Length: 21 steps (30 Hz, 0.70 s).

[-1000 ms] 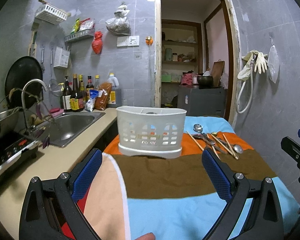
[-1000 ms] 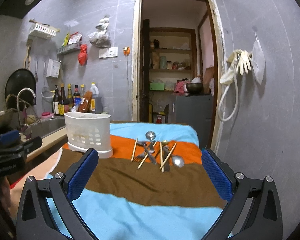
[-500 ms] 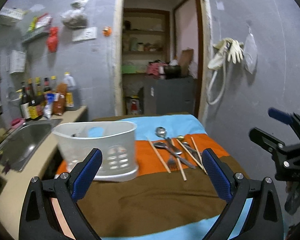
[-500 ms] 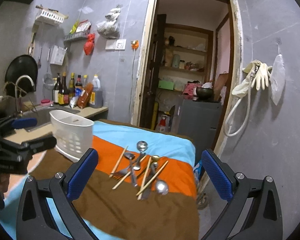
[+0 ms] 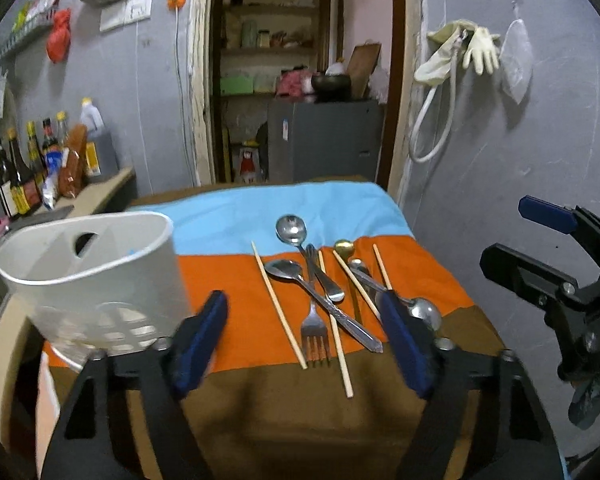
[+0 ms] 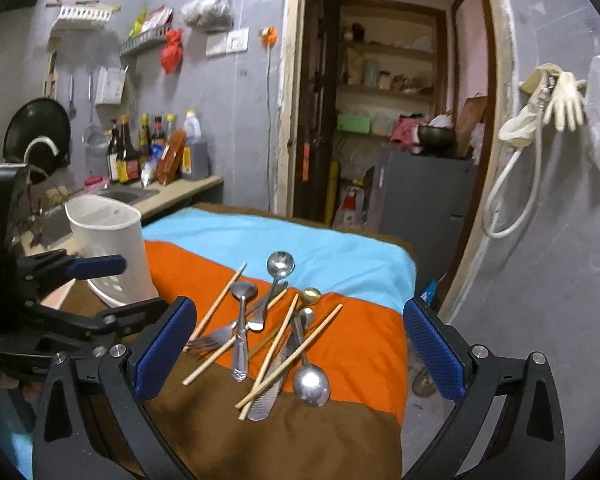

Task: Organize utensils
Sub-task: 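Move both tools down toward the pile of chopsticks and spoons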

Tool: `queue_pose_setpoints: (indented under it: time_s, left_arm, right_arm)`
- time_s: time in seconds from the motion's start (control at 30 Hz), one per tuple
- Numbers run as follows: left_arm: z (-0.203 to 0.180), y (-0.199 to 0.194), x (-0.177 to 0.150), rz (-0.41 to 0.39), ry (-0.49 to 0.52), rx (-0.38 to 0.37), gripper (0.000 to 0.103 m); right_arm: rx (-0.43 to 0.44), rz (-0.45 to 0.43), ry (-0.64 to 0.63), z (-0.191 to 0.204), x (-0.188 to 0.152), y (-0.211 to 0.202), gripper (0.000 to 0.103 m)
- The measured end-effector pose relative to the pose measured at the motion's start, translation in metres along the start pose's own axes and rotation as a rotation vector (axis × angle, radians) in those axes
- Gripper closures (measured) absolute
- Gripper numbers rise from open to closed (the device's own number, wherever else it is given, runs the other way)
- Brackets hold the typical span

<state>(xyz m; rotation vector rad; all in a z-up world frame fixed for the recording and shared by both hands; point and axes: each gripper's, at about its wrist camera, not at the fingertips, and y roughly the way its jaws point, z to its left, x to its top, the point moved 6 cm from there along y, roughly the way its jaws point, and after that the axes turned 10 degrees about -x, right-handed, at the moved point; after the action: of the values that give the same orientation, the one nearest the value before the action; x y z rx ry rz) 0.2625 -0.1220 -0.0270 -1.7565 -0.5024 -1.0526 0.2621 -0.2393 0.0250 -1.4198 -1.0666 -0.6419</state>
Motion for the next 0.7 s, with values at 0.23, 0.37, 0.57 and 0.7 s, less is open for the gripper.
queue_pose_setpoints:
  time_s: [0.23,0.37,0.57,0.7]
  left_arm:
    - [0.008,0.042,-0.001,0.074,-0.019,0.037,0.064]
    - [0.018,0.065,-0.004,0.125,-0.049,0.070,0.073]
    - [0.031,0.086,-0.007,0.168,-0.102,0.087,0.080]
    - [0.041,0.096,-0.008,0.192,-0.135,0.093,0.086]
  right_arm:
    - [0.027,0.090,0.047,-0.013,-0.014,0.034,0.019]
    - [0.047,0.166,0.099,-0.021,-0.026,0.059,0.032]
    - [0.070,0.255,0.144,-0.025,-0.036,0.091,0.051]
    - [0.067,0.295,0.196,-0.037,-0.037,0.109,0.058]
